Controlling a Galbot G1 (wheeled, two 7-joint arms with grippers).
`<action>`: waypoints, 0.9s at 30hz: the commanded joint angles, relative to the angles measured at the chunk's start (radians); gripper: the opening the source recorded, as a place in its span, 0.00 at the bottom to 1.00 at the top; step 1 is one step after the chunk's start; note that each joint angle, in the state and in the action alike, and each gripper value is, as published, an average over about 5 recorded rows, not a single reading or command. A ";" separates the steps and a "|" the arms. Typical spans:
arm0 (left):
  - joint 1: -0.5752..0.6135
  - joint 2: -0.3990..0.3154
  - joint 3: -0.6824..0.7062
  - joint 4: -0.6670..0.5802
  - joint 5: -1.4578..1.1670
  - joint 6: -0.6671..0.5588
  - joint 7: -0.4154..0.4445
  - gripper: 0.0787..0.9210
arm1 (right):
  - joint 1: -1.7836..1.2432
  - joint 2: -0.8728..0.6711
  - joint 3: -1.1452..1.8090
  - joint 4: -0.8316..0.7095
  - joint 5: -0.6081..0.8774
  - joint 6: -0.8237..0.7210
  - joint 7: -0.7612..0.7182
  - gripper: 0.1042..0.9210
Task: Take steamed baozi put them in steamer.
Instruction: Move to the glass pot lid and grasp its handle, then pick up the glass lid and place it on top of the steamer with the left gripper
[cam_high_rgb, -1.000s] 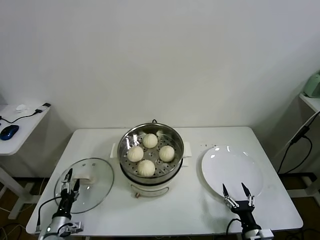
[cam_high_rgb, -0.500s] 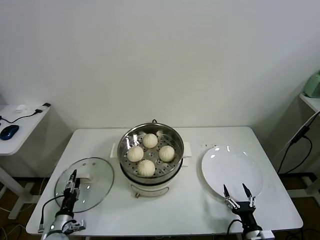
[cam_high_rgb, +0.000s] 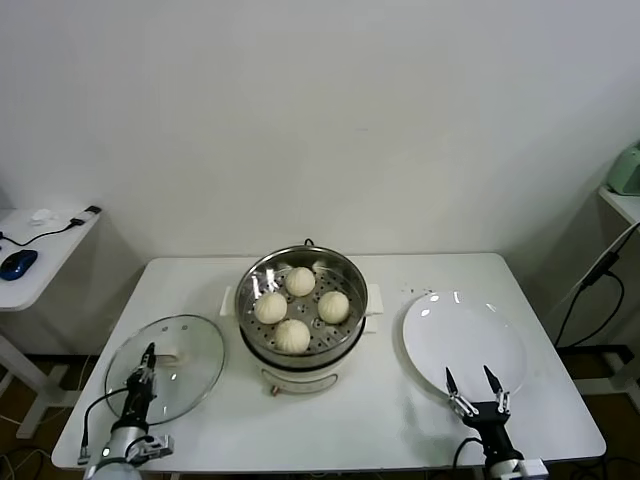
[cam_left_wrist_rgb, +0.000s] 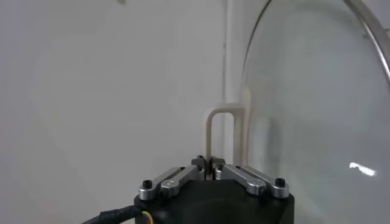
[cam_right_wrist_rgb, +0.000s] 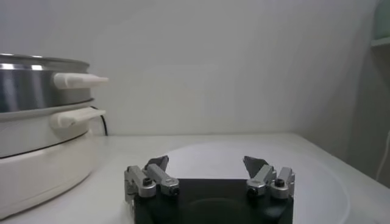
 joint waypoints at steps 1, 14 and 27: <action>-0.015 -0.002 0.009 0.020 0.012 -0.007 -0.006 0.07 | -0.001 0.001 0.001 0.006 -0.002 -0.002 -0.002 0.88; 0.118 0.069 -0.073 -0.362 -0.165 0.091 0.151 0.07 | 0.000 0.001 0.017 0.031 -0.073 -0.049 0.030 0.88; 0.085 0.194 -0.023 -0.810 -0.241 0.427 0.544 0.07 | 0.006 -0.005 0.011 0.069 -0.099 -0.063 0.045 0.88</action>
